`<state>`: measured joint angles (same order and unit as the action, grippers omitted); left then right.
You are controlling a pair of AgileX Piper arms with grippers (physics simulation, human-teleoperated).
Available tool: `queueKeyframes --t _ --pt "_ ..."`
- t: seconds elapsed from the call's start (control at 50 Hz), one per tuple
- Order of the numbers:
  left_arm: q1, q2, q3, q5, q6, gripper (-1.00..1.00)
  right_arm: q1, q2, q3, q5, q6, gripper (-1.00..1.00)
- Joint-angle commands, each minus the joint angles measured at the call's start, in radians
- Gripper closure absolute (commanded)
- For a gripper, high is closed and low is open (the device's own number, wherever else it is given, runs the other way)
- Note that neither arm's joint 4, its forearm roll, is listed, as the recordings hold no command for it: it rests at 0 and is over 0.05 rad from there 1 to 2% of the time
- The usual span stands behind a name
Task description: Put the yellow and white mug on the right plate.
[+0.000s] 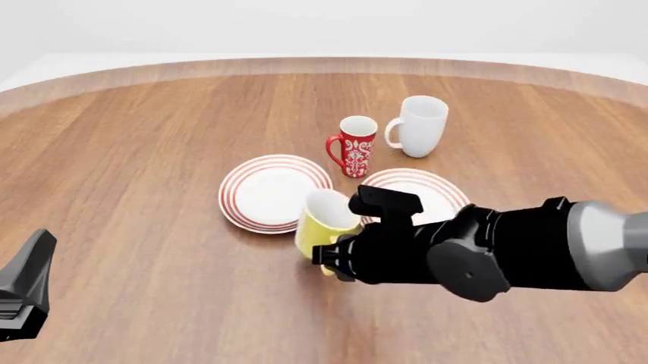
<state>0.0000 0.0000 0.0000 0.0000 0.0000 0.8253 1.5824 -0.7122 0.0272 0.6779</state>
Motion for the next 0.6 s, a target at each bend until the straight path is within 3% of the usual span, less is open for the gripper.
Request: queueKeyframes --t 0.02,0.42,0.6 --pt "0.0 0.0 0.0 0.0 0.0 -1.0 -0.028 -0.062 -0.003 0.045 -0.034 1.0" --pt "0.0 0.0 0.0 0.0 0.0 -1.0 -0.064 -0.12 -0.07 0.155 -0.121 1.0" --pt "0.0 0.0 0.0 0.0 0.0 -1.0 -0.128 -0.157 -0.097 0.225 -0.217 1.0"
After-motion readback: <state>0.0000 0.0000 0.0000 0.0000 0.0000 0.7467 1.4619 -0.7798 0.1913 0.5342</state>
